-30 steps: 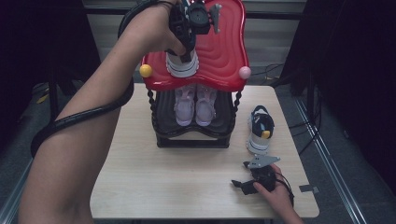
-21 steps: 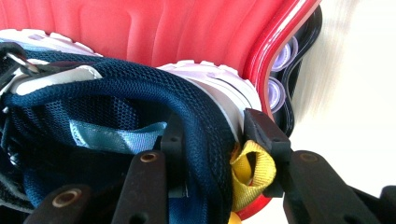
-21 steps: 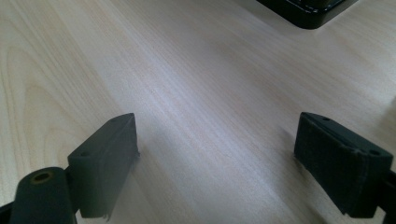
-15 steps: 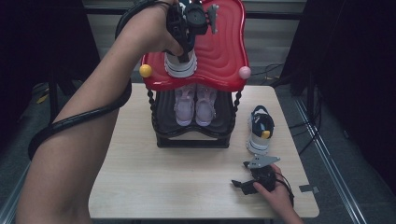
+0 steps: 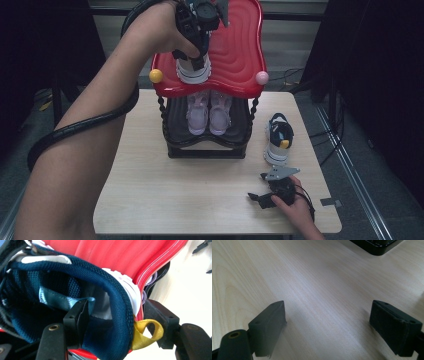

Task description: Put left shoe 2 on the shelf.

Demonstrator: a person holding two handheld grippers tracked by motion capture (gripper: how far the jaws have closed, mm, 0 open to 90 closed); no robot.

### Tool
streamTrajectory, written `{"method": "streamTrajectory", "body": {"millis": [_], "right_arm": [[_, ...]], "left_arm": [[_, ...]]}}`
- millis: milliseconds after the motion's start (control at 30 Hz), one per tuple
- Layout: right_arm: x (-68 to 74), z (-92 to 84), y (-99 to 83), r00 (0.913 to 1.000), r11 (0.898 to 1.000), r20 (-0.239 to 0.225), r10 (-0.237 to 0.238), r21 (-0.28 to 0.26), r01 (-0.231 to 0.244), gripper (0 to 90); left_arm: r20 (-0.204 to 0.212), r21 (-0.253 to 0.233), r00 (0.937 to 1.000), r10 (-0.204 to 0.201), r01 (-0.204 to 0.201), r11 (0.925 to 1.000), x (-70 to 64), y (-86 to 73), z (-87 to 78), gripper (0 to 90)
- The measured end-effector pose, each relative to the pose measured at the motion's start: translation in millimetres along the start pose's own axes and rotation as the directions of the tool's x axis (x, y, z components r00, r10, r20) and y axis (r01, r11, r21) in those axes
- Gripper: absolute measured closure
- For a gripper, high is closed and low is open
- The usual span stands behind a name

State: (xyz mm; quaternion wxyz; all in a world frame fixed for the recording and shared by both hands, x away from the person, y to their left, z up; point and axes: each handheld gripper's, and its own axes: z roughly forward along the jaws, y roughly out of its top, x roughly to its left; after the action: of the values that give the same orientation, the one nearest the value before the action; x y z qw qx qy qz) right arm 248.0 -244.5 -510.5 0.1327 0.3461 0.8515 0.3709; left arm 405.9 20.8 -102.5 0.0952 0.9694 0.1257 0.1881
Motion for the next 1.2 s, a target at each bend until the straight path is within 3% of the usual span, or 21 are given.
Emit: {"method": "streamTrajectory", "body": {"millis": [400,633,1200], "right_arm": [[0.0,0.0,0.0,1.0,1.0,0.0,0.0,0.0,0.0,13.1],[0.0,0.0,0.0,1.0,1.0,0.0,0.0,0.0,0.0,13.1],[0.0,0.1,-0.1,1.0,1.0,-0.002,0.001,-0.001,-0.001,13.1]], "left_arm": [[0.025,0.01,0.9964,-0.081,0.081,0.9966,1.6,-0.1,-10.5,30.8],[0.039,0.02,0.9897,-0.138,0.137,0.9904,3.9,-3.3,-19.2,29.7],[0.064,0.047,0.9812,-0.182,0.179,0.9827,6.7,-18.2,-36.7,24.2]]}}
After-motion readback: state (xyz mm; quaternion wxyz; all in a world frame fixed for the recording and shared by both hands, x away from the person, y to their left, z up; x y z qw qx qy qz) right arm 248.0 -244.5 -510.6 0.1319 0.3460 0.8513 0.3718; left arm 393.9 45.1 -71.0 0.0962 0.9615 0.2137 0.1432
